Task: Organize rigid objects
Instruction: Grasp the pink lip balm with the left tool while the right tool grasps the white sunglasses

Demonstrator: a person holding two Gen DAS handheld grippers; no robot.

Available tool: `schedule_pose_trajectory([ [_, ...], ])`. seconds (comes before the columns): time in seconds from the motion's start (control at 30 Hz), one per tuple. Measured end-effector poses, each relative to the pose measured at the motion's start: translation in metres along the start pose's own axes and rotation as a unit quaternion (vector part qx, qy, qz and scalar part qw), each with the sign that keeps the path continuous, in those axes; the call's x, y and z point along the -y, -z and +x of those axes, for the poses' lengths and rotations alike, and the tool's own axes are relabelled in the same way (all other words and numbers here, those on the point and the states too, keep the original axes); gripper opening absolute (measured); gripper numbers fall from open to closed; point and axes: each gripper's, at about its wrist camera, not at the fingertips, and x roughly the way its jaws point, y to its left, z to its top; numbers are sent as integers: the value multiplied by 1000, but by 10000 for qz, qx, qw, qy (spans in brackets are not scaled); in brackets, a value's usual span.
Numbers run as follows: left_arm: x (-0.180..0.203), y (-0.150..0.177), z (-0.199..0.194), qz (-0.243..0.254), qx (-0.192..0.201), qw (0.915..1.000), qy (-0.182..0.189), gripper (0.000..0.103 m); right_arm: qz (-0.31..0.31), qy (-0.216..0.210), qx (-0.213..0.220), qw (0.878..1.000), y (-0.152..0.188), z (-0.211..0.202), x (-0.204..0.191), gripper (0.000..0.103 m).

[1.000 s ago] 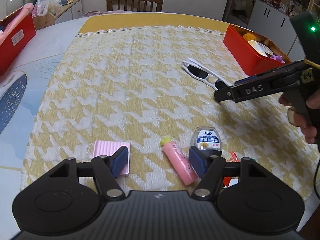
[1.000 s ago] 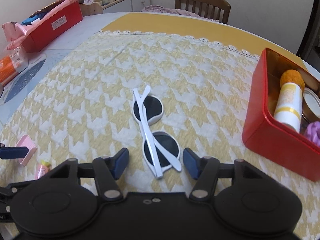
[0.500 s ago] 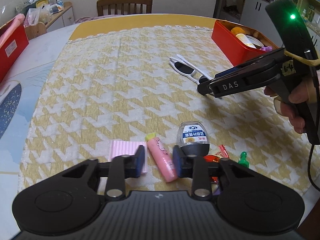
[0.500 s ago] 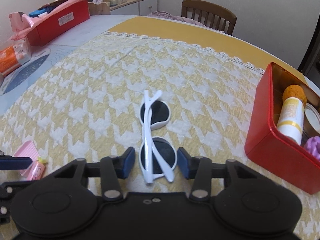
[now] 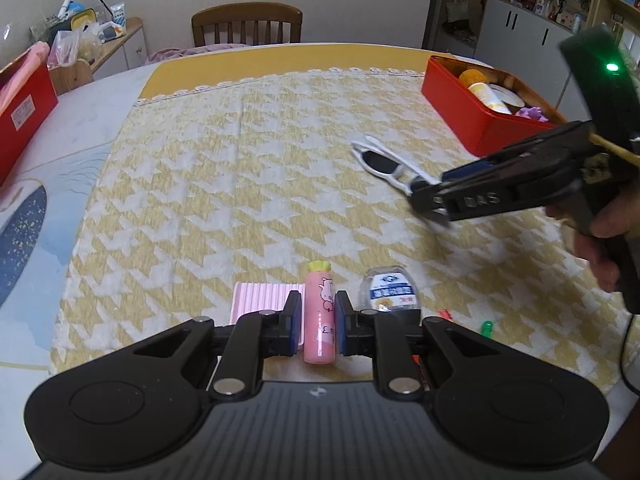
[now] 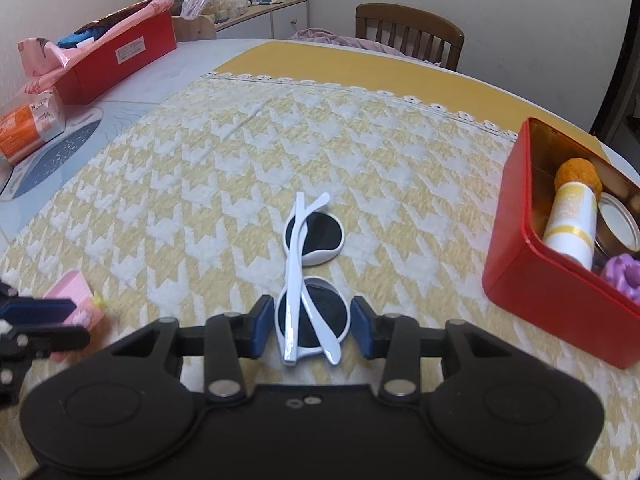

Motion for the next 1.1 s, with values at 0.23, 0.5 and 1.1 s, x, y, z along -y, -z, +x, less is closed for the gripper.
schedule_pose_trajectory([
  [0.23,-17,-13,18,14,128,9996,-235,17,53,67,-46,10000,11,-7,4,41],
  [0.5,-39,-14,26,-158,41,9997,-207,17,44,43,-91,9999,20,-12,3,41],
  [1.1,-8,-15,17,105,171,9993,-307,17,40,-21,-103,9999,21,-12,3,41],
])
